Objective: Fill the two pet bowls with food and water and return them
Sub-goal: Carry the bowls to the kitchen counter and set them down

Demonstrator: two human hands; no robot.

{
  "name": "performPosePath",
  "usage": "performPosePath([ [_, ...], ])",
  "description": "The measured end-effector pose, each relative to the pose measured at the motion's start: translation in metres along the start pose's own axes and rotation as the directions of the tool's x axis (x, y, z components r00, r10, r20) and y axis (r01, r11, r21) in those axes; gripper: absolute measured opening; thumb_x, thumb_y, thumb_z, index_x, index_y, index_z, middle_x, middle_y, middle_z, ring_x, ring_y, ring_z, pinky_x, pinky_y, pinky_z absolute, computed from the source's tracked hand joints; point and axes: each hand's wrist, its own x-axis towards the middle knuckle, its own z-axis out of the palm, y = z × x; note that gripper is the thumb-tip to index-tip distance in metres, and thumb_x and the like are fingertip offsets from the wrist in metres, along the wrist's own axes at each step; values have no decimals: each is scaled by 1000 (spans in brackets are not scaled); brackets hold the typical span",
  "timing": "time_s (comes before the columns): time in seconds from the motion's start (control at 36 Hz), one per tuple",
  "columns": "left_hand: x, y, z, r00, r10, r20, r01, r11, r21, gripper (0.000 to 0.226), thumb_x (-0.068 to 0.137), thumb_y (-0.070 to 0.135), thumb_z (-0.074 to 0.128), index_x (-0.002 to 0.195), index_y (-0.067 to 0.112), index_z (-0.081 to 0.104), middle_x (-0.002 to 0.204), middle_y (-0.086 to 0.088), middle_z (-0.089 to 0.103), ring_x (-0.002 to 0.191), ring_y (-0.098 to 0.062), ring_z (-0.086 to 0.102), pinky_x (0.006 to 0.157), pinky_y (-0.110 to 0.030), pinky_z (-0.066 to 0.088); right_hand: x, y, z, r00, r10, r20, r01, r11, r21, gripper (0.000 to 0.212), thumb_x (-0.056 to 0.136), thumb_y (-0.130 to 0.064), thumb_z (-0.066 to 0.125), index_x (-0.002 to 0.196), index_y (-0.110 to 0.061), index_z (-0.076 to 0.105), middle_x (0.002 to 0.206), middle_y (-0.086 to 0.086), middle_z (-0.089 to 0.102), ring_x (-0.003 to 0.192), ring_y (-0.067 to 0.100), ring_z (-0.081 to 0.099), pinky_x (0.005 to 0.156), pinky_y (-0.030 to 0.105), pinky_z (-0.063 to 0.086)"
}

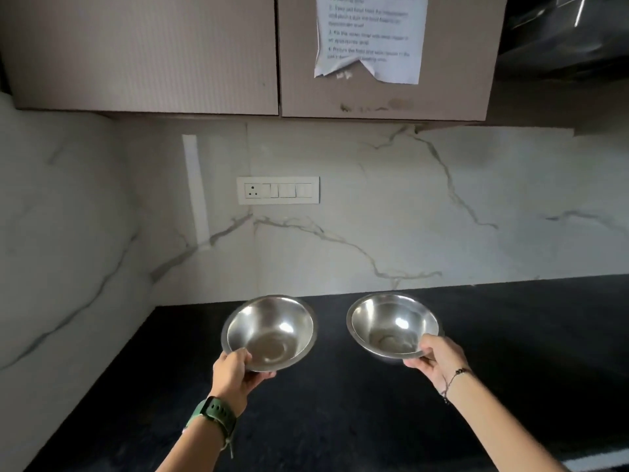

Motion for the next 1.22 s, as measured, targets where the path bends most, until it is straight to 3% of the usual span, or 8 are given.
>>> performPosePath([
  [0.25, 25, -6, -6, 983, 64, -173, -58, 998, 35, 32, 90, -5, 40, 121, 7, 43, 111, -22, 51, 80, -34, 60, 39, -29, 54, 68, 21, 42, 985, 107, 134, -104, 994, -28, 14, 81, 13, 44, 77, 2, 51, 89, 19, 53, 72, 33, 57, 39, 26, 54],
  [0.33, 35, -5, -13, 971, 51, -233, -45, 999, 30, 26, 91, -4, 41, 114, 7, 44, 103, -19, 53, 86, -36, 59, 38, -29, 54, 82, 38, 57, 982, 143, 123, -141, 990, -31, 13, 84, 11, 45, 95, 7, 51, 80, 15, 52, 70, 35, 58, 38, 27, 54],
  [0.42, 54, -3, -21, 962, 34, -269, -30, 999, 20, 23, 91, -4, 42, 112, 6, 44, 94, -16, 53, 79, -33, 59, 38, -29, 54, 97, 51, 72, 980, 171, 101, -169, 985, -31, 12, 84, 11, 45, 93, 6, 51, 80, 16, 52, 67, 35, 58, 36, 26, 52],
  [0.56, 101, 3, -35, 959, 29, -282, -28, 1000, 7, 20, 91, -4, 43, 109, 5, 44, 91, -15, 53, 73, -29, 57, 36, -30, 53, 126, 63, 95, 983, 182, 35, -183, 983, 8, 20, 82, 13, 45, 101, 11, 53, 99, 27, 55, 66, 37, 59, 35, 25, 51],
  [0.86, 186, 11, -49, 979, -34, -201, 20, 997, -71, 29, 91, 6, 54, 119, 4, 48, 94, -19, 56, 73, -33, 59, 40, -33, 56, 160, 78, 136, 967, 197, -163, -185, 979, 85, 37, 82, 16, 44, 119, 13, 49, 77, 21, 52, 62, 36, 58, 34, 28, 52],
  [1.03, 220, 5, -28, 990, -73, -120, 65, 995, -72, 39, 91, 9, 55, 128, 2, 44, 120, -26, 52, 83, -36, 60, 43, -32, 57, 189, 74, 137, 967, 164, -197, -148, 985, 90, 45, 81, 19, 43, 124, 9, 48, 96, 25, 55, 67, 35, 57, 65, 39, 60],
  [1.14, 242, 1, -15, 990, -84, -112, 76, 994, -73, 39, 93, 10, 52, 129, 1, 41, 124, -27, 49, 95, -40, 58, 43, -32, 56, 207, 75, 136, 968, 157, -197, -137, 985, 109, 40, 81, 18, 43, 120, 10, 49, 98, 26, 55, 69, 35, 57, 36, 35, 53],
  [1.22, 253, -1, -6, 990, -87, -113, 78, 994, -79, 35, 94, 9, 49, 127, 0, 41, 120, -26, 49, 89, -37, 58, 43, -33, 56, 219, 75, 136, 969, 158, -191, -138, 984, 110, 37, 82, 17, 42, 118, 8, 50, 83, 21, 54, 68, 33, 56, 34, 35, 52],
])
